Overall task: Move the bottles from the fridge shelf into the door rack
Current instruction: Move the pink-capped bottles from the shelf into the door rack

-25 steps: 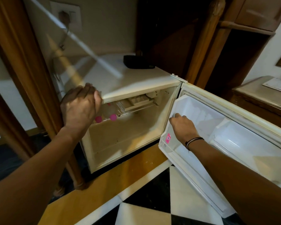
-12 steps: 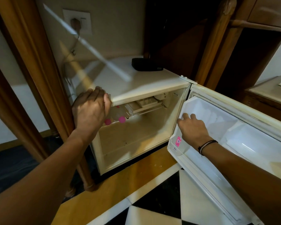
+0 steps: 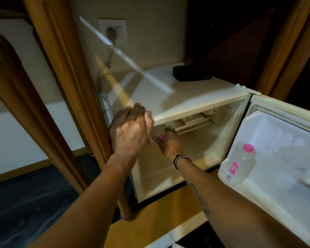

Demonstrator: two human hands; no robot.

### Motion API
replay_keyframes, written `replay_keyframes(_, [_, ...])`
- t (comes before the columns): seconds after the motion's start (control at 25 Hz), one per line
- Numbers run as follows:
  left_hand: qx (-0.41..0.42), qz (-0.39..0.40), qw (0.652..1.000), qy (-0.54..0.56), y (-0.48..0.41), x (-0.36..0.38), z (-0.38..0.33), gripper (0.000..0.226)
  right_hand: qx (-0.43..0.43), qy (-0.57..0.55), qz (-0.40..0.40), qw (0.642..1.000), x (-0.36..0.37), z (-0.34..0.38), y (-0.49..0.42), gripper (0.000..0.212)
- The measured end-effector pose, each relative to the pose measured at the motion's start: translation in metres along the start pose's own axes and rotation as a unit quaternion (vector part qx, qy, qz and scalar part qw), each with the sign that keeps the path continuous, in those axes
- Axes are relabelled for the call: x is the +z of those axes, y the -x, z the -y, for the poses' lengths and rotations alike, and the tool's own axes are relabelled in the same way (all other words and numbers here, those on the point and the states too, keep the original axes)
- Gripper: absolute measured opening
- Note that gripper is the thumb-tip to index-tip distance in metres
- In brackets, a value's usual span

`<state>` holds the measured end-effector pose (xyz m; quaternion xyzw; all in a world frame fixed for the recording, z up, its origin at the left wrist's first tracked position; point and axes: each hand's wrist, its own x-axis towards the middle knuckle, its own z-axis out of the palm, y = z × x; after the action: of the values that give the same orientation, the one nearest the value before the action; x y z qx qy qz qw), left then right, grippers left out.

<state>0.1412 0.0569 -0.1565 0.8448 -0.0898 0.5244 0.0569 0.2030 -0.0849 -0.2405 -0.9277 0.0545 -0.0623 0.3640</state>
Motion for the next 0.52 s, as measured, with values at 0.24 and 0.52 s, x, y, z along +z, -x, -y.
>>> replay_keyframes(0.24, [0.016,0.037,0.998,-0.042,-0.003,-0.004,0.000,0.050,0.060,-0.071,-0.153,0.984,-0.007,-0.006,-0.001,0.019])
replay_keyframes(0.52, [0.005,0.141,0.990,-0.012,-0.008,-0.028,-0.008,0.058,-0.127,0.044,-0.079,0.988,-0.163,-0.032,0.063,0.036])
